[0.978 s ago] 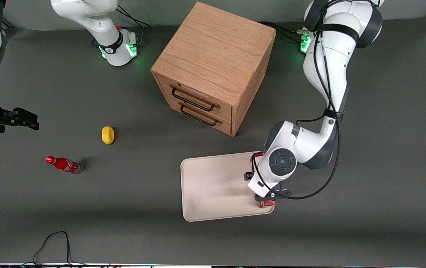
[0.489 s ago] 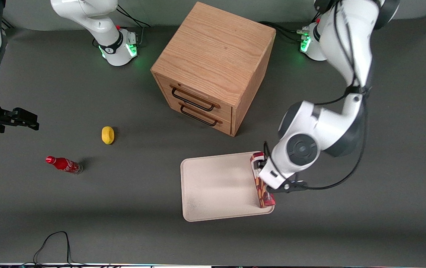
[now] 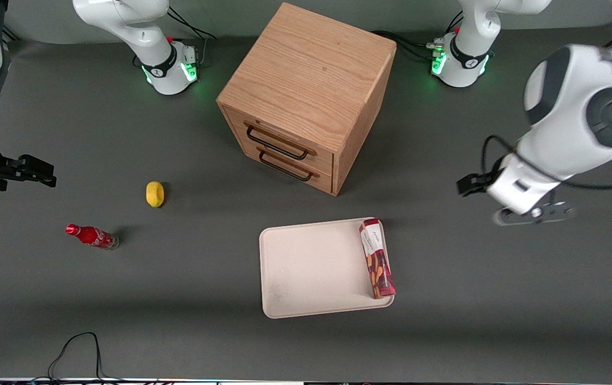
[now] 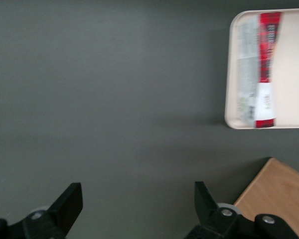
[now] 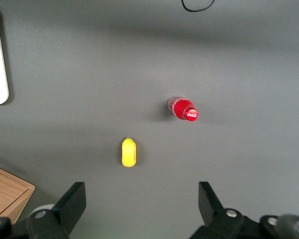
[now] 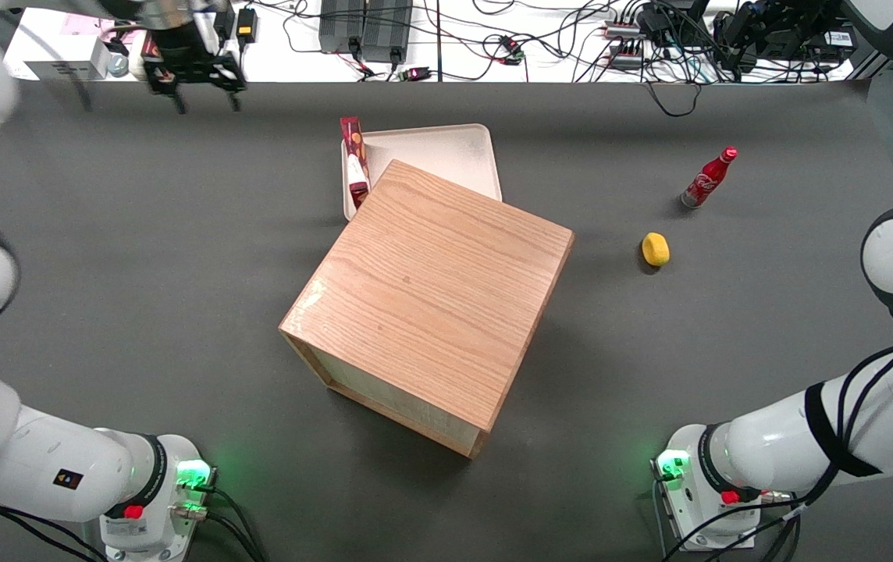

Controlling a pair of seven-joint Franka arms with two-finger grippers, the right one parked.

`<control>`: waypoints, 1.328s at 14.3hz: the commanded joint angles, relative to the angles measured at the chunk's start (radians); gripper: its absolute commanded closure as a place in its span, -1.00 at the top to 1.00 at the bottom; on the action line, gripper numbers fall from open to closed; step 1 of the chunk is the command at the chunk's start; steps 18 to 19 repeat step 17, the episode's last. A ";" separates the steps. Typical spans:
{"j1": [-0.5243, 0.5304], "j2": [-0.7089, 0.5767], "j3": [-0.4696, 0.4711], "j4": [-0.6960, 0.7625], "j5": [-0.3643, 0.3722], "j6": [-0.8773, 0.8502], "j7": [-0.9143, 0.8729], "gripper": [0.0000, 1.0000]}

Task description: Place red cookie box on tray

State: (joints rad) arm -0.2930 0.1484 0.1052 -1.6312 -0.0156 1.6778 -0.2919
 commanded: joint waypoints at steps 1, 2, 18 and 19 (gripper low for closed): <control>0.084 -0.110 -0.005 -0.093 0.022 -0.055 0.025 1.00; 0.130 -0.128 -0.030 -0.093 0.034 -0.070 0.055 1.00; 0.201 -0.144 -0.029 -0.035 0.080 -0.150 0.162 1.00; 0.201 -0.144 -0.029 -0.035 0.080 -0.150 0.162 1.00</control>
